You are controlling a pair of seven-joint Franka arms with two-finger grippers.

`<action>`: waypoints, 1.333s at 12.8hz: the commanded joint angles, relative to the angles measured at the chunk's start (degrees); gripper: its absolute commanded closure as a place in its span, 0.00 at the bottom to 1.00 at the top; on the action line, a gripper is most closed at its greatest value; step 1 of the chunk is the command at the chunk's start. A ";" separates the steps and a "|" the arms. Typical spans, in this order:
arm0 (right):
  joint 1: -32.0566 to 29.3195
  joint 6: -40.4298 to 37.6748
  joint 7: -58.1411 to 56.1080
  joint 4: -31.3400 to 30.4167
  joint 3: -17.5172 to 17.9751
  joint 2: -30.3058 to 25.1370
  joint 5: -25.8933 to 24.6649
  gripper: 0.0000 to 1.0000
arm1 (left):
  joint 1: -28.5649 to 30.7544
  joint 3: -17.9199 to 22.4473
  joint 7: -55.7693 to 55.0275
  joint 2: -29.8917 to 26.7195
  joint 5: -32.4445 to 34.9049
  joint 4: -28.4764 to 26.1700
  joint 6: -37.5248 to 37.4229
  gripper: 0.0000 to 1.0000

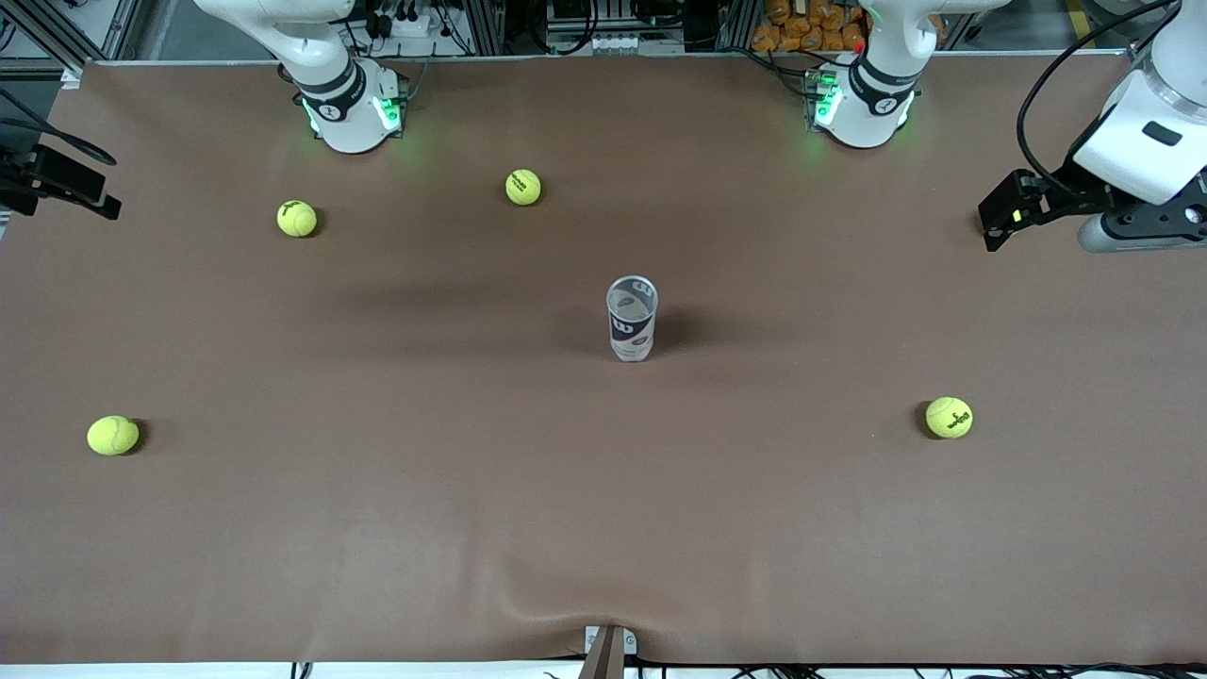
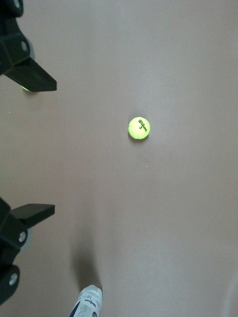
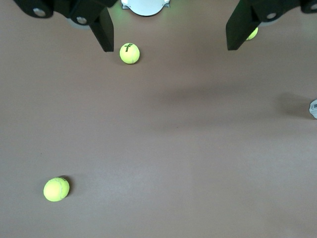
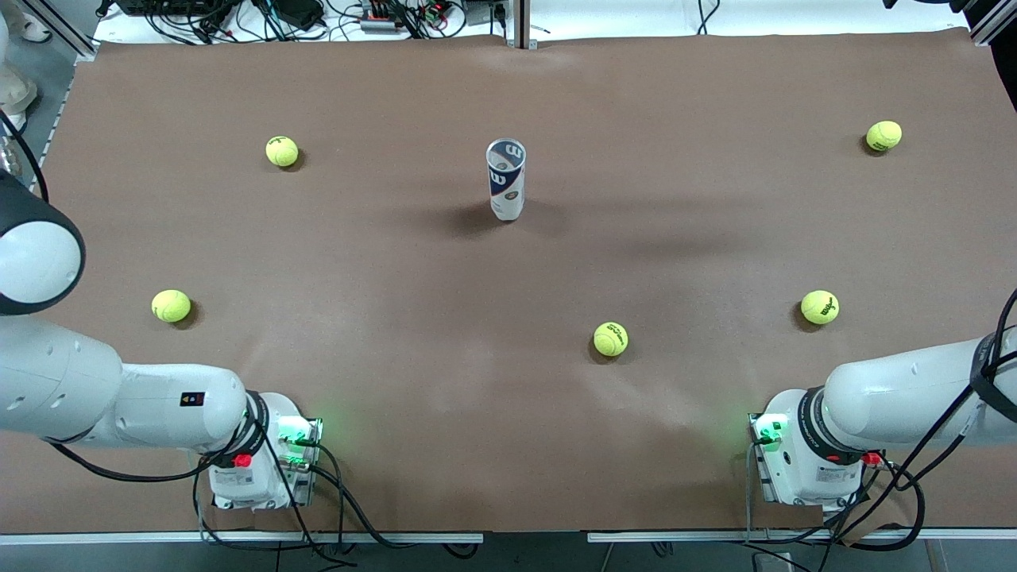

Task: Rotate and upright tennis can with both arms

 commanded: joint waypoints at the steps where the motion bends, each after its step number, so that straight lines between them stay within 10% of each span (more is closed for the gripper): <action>1: -0.92 -0.70 0.24 0.62 0.64 -0.30 -0.22 0.00 | 0.71 -0.23 1.08 -1.21 -0.77 -0.52 -0.77 0.00; 17: -0.92 -0.70 0.24 0.62 0.64 -0.30 -0.49 0.00 | 6.16 0.21 8.90 -0.68 -1.90 -1.92 -1.65 0.00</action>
